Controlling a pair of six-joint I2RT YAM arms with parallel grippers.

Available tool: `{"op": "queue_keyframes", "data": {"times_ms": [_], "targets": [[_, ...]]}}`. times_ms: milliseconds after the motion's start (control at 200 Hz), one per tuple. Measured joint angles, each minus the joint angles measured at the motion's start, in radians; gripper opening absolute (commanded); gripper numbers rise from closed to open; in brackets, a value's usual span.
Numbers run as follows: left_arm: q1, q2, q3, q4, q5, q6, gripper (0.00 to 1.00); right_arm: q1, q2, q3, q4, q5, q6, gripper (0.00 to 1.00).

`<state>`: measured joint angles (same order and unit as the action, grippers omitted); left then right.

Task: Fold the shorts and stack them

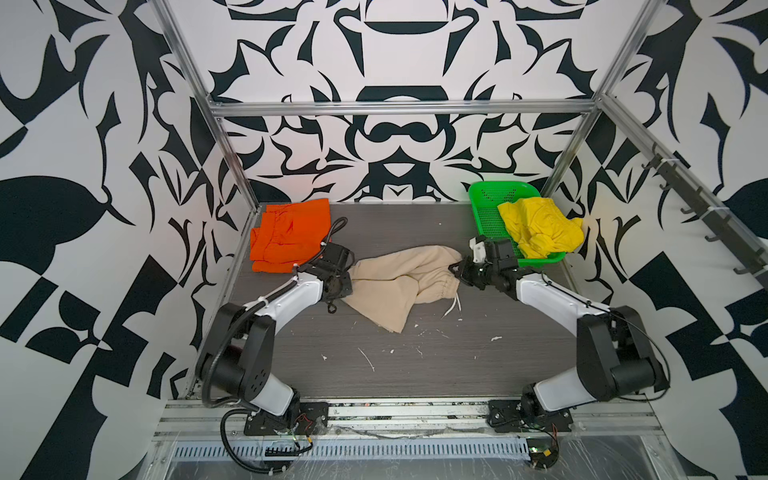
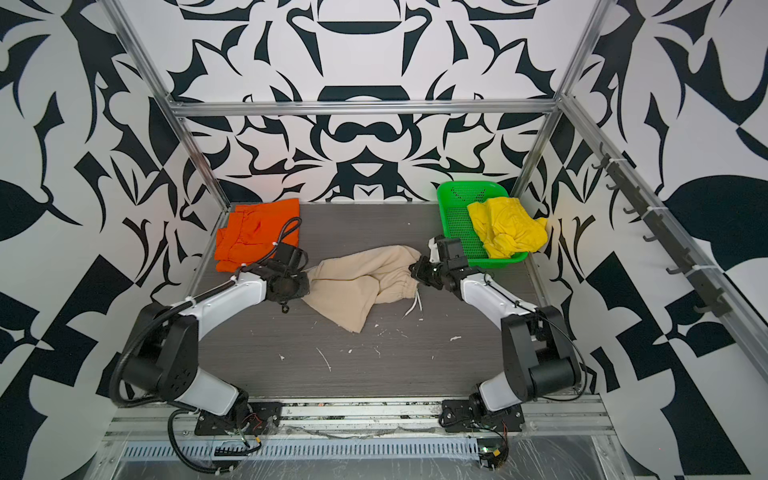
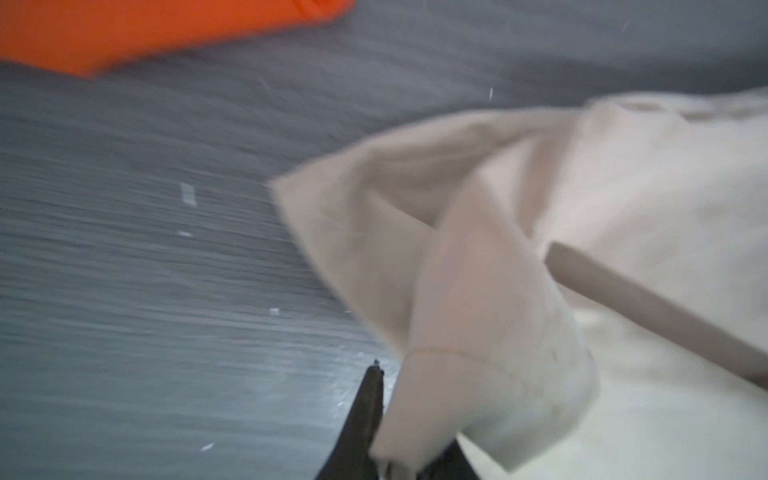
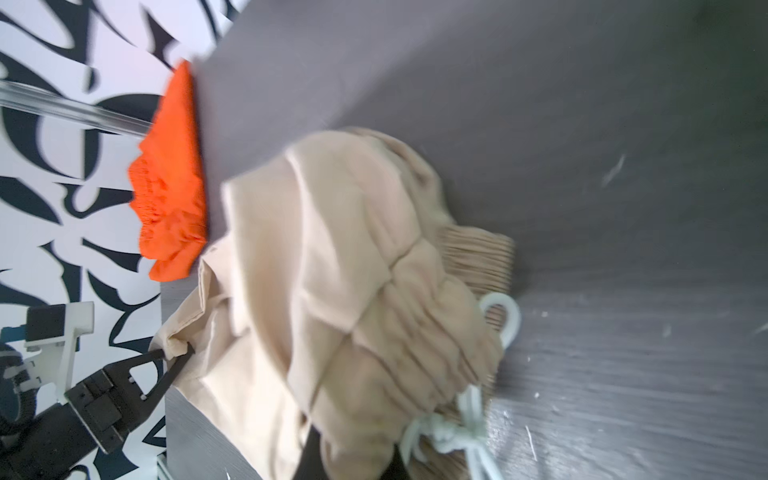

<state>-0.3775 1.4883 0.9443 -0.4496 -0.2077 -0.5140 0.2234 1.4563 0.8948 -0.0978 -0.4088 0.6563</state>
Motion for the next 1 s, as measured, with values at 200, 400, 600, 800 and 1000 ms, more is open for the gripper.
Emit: {"op": "queue_keyframes", "data": {"times_ms": [200,400,600,800,1000], "targets": [[0.114,-0.182,0.062,-0.049,0.038,0.109,0.1,-0.037,-0.119,0.14,-0.128,0.014,-0.165,0.0],[0.197,-0.271,0.219,-0.093,0.083,0.237,0.09,-0.048,-0.179,0.309,-0.229,0.017,-0.372,0.0],[0.223,-0.283,0.378,-0.117,0.101,0.366,0.09,-0.047,-0.22,0.441,-0.297,0.016,-0.567,0.0],[0.225,-0.309,0.509,-0.15,0.104,0.468,0.09,-0.047,-0.298,0.551,-0.372,-0.006,-0.706,0.0],[0.226,-0.426,0.57,-0.183,0.11,0.549,0.09,-0.047,-0.43,0.663,-0.463,-0.042,-0.77,0.0]]}}
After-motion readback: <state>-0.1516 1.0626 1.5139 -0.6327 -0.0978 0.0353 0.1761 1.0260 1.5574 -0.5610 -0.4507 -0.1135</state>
